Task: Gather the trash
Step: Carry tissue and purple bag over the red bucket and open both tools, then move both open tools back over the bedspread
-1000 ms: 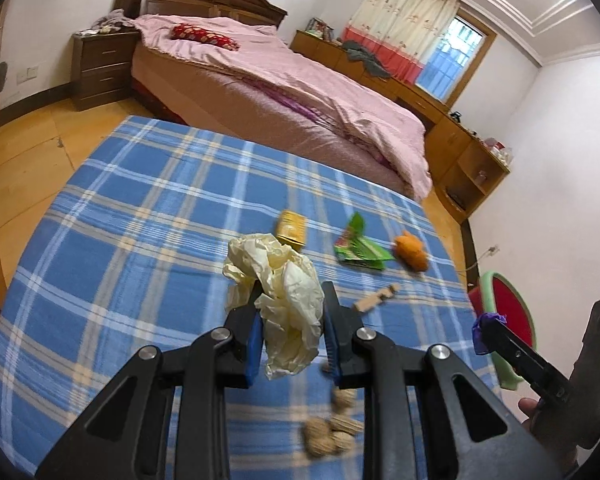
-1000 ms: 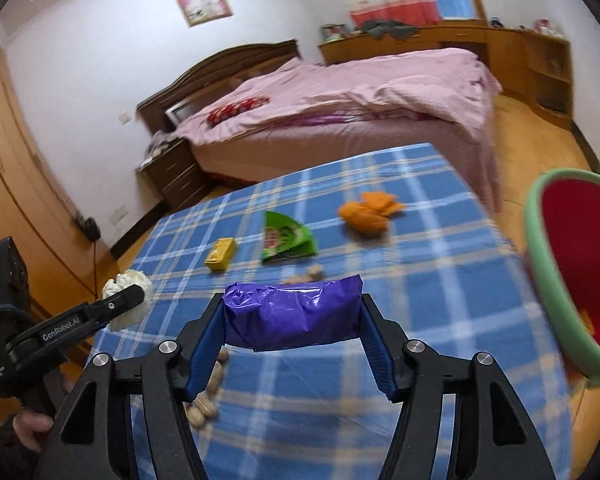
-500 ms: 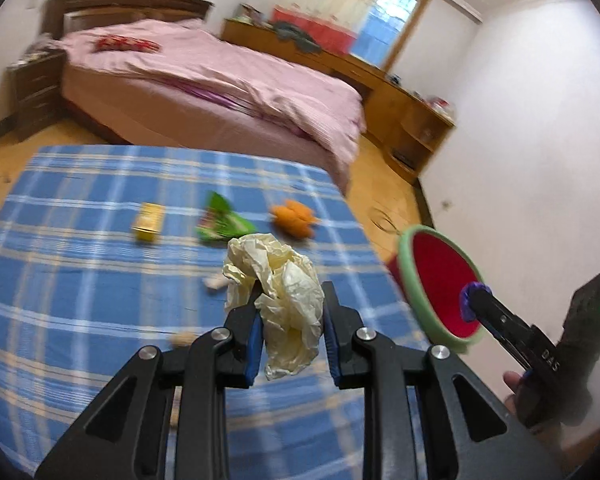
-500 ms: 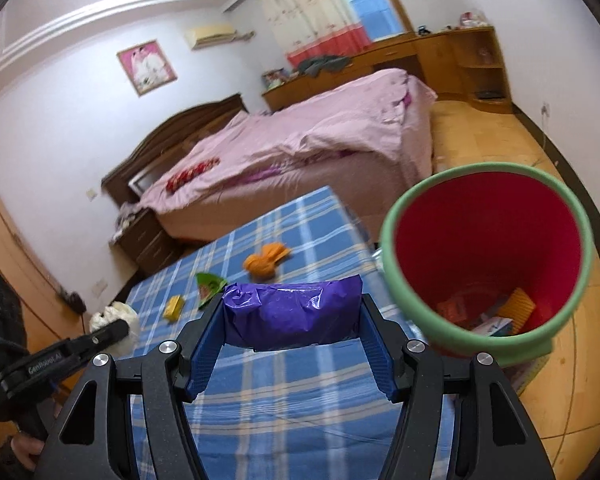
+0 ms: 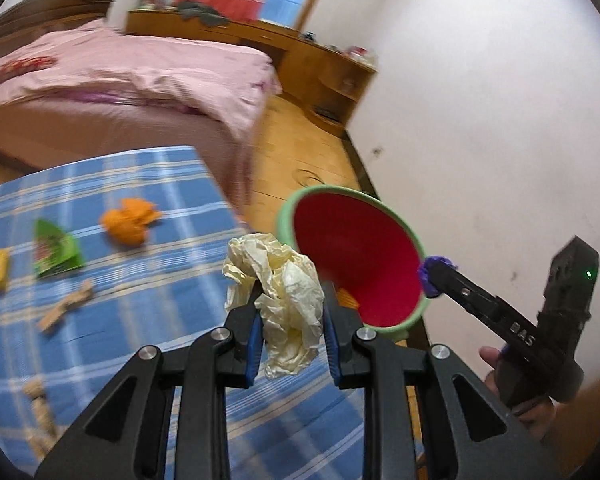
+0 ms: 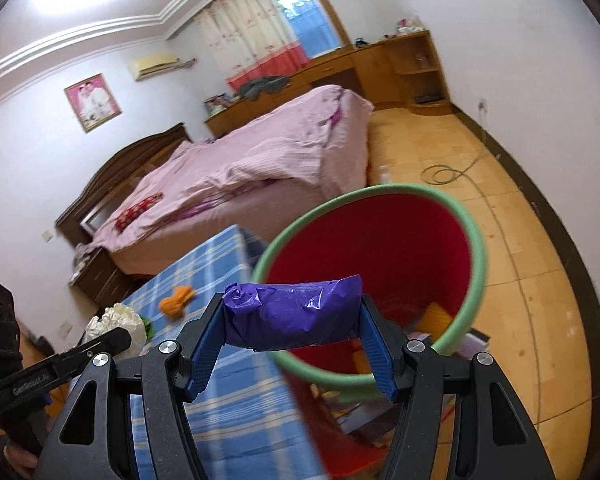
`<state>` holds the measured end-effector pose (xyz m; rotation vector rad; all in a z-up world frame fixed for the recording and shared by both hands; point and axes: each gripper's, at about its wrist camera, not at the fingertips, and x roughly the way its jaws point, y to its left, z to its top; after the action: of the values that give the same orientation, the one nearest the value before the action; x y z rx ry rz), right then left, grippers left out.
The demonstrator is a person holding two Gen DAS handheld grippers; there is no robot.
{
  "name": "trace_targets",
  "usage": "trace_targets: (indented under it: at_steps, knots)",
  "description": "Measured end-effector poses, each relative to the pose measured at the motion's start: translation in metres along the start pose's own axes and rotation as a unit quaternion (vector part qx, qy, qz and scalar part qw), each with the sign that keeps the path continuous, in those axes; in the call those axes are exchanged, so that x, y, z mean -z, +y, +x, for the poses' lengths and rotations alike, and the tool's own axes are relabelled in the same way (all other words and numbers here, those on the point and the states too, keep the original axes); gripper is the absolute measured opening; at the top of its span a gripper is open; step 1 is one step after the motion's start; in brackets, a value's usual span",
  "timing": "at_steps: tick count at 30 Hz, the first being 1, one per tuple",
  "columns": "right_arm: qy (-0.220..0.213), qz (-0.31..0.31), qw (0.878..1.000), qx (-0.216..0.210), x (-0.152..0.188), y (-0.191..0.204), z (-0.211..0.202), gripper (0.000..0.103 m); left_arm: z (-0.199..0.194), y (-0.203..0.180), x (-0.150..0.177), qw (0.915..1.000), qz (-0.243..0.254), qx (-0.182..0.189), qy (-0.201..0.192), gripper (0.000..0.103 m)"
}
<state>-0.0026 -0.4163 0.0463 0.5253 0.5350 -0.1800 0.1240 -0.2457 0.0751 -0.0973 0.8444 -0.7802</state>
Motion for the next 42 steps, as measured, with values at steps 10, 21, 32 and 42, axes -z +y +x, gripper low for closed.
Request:
trace_targets:
  at_steps: [10, 21, 32, 42]
  knots:
    - [0.014, 0.046, 0.999, 0.019, -0.018, -0.051, 0.028, 0.067, 0.08, -0.049, -0.015, 0.9955, 0.08, 0.013, 0.05, 0.026]
    - [0.025, 0.075, 0.997, 0.009, -0.021, -0.066, 0.054, 0.069, 0.116, -0.048, -0.016, 0.9947, 0.063, 0.022, 0.078, 0.041]
    - [0.014, 0.06, 0.998, 0.02, -0.021, -0.059, 0.049, 0.075, 0.094, -0.034, -0.021, 0.9972, 0.047, -0.013, 0.056, 0.041]
    - [0.009, 0.024, 0.999, 0.024, -0.015, -0.041, 0.042, 0.084, 0.056, -0.008, -0.017, 0.998, 0.02, -0.048, 0.035, 0.041]
